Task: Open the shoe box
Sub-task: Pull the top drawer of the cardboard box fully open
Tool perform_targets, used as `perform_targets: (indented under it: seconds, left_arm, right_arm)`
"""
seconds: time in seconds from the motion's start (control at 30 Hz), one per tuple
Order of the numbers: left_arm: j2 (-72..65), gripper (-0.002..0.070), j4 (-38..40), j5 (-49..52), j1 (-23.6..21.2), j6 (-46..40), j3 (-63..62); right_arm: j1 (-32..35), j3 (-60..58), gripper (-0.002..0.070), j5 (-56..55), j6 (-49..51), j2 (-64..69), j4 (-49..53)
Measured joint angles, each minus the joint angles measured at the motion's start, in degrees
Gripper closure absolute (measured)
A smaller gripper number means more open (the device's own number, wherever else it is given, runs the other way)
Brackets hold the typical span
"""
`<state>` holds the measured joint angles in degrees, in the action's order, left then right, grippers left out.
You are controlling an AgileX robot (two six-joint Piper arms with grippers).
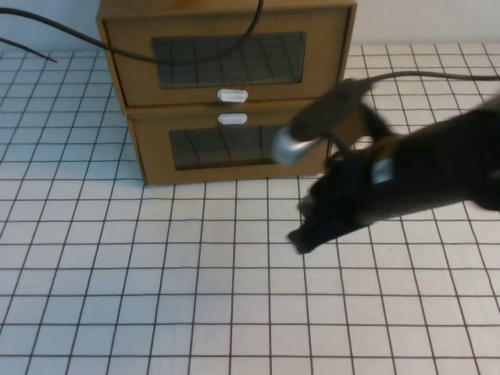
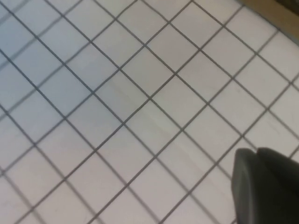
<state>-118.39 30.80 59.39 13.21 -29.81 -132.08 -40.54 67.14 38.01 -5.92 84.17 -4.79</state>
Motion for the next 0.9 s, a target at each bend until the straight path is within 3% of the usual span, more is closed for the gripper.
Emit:
perform_targets:
  seconds: [0.17, 0.33, 0.4, 0.53, 0.67, 0.9]
  left_arm:
    - [0.0, 0.0677, 0.0, 0.0, 0.0, 0.0, 0.0]
    - [0.0, 0.0677, 0.0, 0.0, 0.0, 0.0, 0.0]
    - [0.0, 0.0677, 0.0, 0.0, 0.0, 0.0, 0.0]
    - [0.0, 0.0677, 0.0, 0.0, 0.0, 0.0, 0.0]
    - [0.0, 0.0677, 0.0, 0.0, 0.0, 0.0, 0.0]
    - [0.0, 0.0677, 0.0, 0.0, 0.0, 0.0, 0.0]
  right_arm:
    - [-8.5, 6.3, 0.0689, -0.2, 9.1, 8.3, 23.8]
    - [-10.9, 8.0, 0.0674, -3.9, 10.6, 12.2, 39.3]
    - [-10.9, 8.1, 0.0636, -5.8, 10.8, 12.8, 44.1]
    - [-10.9, 8.2, 0.0492, -10.0, 12.7, 14.5, 55.3]
    - [-10.9, 8.2, 0.0419, -12.2, 24.3, 16.6, 70.8]
    - [-10.9, 8.4, 0.0408, -13.1, 44.3, 19.6, 95.5]
